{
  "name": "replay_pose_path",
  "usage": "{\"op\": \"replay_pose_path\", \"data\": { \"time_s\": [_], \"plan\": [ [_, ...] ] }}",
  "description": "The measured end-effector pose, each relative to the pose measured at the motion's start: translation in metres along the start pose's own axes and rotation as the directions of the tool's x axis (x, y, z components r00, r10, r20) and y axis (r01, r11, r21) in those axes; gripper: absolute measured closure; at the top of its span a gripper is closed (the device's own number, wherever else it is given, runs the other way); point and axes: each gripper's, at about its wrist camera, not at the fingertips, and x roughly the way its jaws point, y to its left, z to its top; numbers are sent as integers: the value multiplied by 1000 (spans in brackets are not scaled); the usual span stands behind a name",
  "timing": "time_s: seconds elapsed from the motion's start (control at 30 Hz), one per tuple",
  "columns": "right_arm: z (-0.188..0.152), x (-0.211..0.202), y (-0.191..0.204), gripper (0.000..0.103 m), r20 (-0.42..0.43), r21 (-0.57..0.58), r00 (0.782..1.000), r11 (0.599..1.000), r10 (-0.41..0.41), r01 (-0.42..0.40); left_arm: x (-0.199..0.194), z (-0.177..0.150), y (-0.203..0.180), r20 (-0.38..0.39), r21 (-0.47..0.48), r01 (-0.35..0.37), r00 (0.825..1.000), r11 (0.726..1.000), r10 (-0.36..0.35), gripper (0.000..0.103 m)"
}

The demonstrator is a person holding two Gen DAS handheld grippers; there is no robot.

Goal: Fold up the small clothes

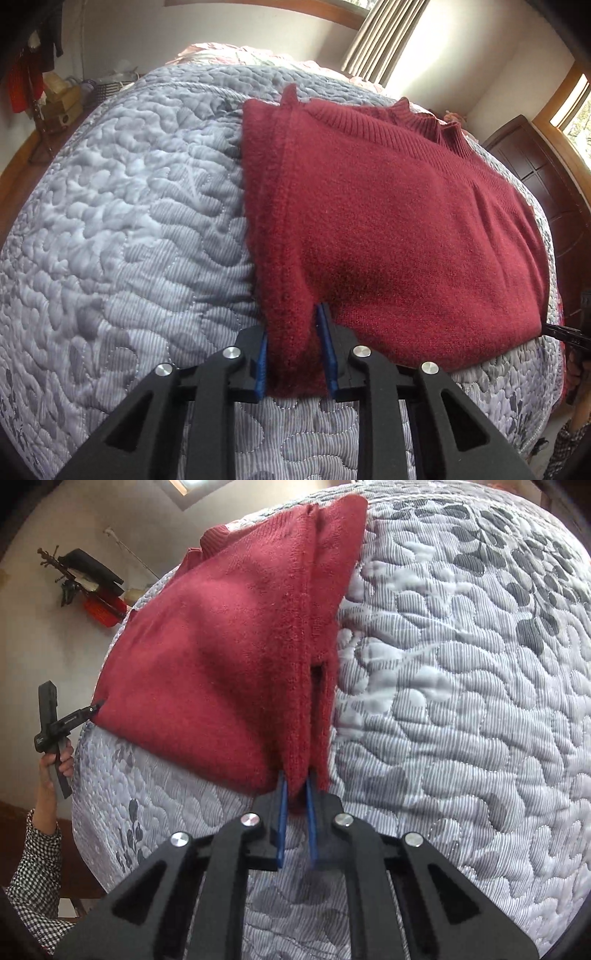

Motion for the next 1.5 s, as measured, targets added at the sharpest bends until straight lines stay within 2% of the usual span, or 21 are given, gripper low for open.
{"op": "replay_pose_path", "data": {
  "time_s": [0.07,0.1,0.13,0.2,0.3,0.37,0.47,0.57,0.67,0.7,0.73,0.8,0.93,1.07,1.27,1.37,1.47,1.5],
  "plan": [
    [4,-16,8,82,32,-39,999,999,-26,27,-15,2,-3,14,18,-34,999,999,33,64],
    [8,-26,12,70,61,-58,996,996,-59,62,-25,3,-4,38,25,-51,998,998,50,64],
    [13,-34,15,67,87,-72,993,994,-79,85,-36,5,-6,73,30,-72,995,997,70,64],
    [31,-43,17,67,114,-67,991,994,-76,84,-56,12,-10,130,22,-84,988,996,80,56],
    [66,-44,19,67,144,-43,987,997,-64,71,-72,30,-17,199,-8,-33,979,999,34,53],
    [90,-35,18,67,151,-27,984,994,-98,103,-63,44,-31,188,8,-24,982,1000,23,53],
    [119,-15,8,67,124,13,987,995,-101,101,-35,58,-49,128,34,-13,992,999,9,53],
    [138,0,-5,67,99,40,985,990,-140,137,-6,66,-58,82,31,-4,997,1000,1,53],
    [149,9,-17,81,89,69,993,995,-83,77,17,69,-65,49,39,-14,999,999,12,53],
    [151,11,-18,90,86,70,994,996,-67,61,25,70,-66,35,41,-20,999,999,18,53],
    [154,12,-18,94,84,66,994,996,-67,61,32,71,-67,17,41,-24,1000,999,23,53],
    [155,10,-16,95,92,64,992,995,-81,75,43,72,-67,-1,43,-33,999,999,33,53],
    [151,-2,-21,97,146,91,985,993,-87,74,50,72,-67,3,59,-36,999,998,36,53],
    [143,13,-40,98,114,137,990,988,-83,67,55,72,-67,-1,76,-44,999,996,44,52],
    [136,20,-36,96,120,129,986,987,-114,99,59,69,-64,10,77,-45,999,996,45,51],
    [136,16,-31,94,118,132,986,986,-116,100,58,69,-68,10,80,-61,998,995,60,51],
    [128,1,-26,80,131,137,985,986,-114,96,49,68,-73,15,73,-77,997,994,76,51],
    [124,-6,-23,72,136,128,981,985,-135,118,44,67,-74,18,73,-73,997,995,72,51]
  ]
}}
